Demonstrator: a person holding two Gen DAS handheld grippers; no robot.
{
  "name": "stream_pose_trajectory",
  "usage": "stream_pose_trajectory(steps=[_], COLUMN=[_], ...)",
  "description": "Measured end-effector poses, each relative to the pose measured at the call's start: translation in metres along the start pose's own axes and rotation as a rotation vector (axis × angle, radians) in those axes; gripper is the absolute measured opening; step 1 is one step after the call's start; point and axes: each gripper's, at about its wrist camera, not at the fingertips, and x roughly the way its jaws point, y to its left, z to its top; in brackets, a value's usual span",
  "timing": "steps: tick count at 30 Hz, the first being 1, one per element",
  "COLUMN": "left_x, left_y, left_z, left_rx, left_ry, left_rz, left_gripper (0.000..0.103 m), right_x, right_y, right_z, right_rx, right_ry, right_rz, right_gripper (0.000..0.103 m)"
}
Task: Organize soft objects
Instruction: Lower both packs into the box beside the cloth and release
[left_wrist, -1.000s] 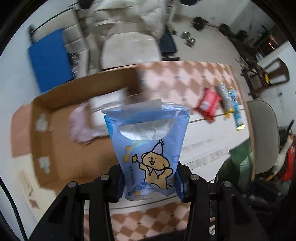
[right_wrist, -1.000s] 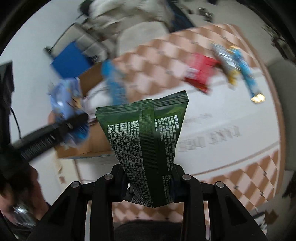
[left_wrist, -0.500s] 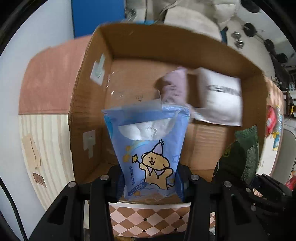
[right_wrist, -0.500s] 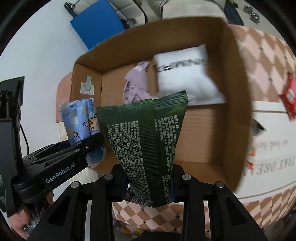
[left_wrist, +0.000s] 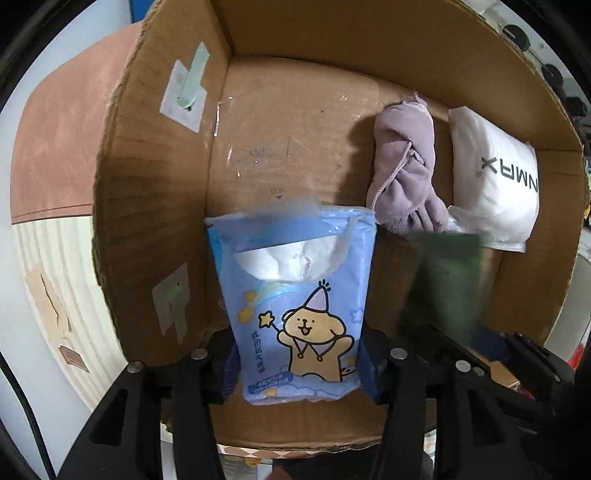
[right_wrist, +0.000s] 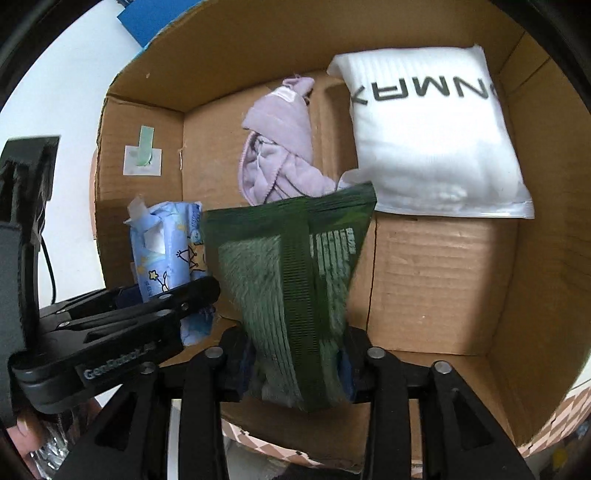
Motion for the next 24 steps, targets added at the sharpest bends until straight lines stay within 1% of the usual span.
stream_pose_trajectory(steps=[2, 3, 4, 5, 8, 10, 14, 16, 17, 19, 24], left_x=[-0.005, -0.009, -0.014, -0.017, -0.030, -0.039, -0.062, -0.073, -0.080, -0.089, -0.109], left_y=[0.003, 0.003, 0.003, 0.002, -0.001, -0.003, -0.007, -0.013, -0.014, -0.021, -0.027], left_z=[-0.005, -0.007, -0.010, -0.013, -0.024, -0.033, -0.060, -0.069, -0.069, -0.084, -0.110], left_rx=[-0.005, -0.003, 0.001, 0.005, 0.010, 0.010, 0.012, 0.015, 0.016, 0.010, 0.004], left_ry=[-0.018, -0.025, -0.038, -0.048, -0.080, -0.112, -0.215, -0.279, -0.312, -0.364, -0.454], left_rz=[-0.004, -0.004, 0.001, 0.000, 0.007, 0.019, 0.056, 0.076, 0.091, 0.106, 0.104], left_gripper=[0.059, 0.066, 0.072, 0.073, 0.073, 0.073, 0.073, 0.073, 0.073, 0.073, 0.073], right_x=[-0.004, -0.008, -0.011, -0.014, -0.030, -0.043, -0.067, -0.074, -0.079, -0.089, -0.108], right_y=[-0.005, -0.010, -0.012, -0.014, -0.015, -0.014, -0.013, -0.016, -0.017, -0.017, -0.016], right_z=[0.000, -0.002, -0.002, -0.003, -0.009, -0.015, -0.037, -0.044, -0.050, -0.061, -0.088], right_rx=[-0.002, -0.004, -0.007, -0.012, -0.035, -0.053, -0.091, -0.099, -0.102, -0.107, -0.124], right_ry=[-0.008, -0.012, -0.012, -0.012, -0.038, -0.061, -0.134, -0.163, -0.178, -0.205, -0.280], right_rz=[-0.017, -0.018, -0.016, -0.019, -0.063, -0.109, -0.233, -0.275, -0.287, -0.299, -0.323], right_gripper=[0.072, 0.076, 0.083, 0.086, 0.086, 0.086, 0.086, 0.086, 0.086, 0.086, 0.086])
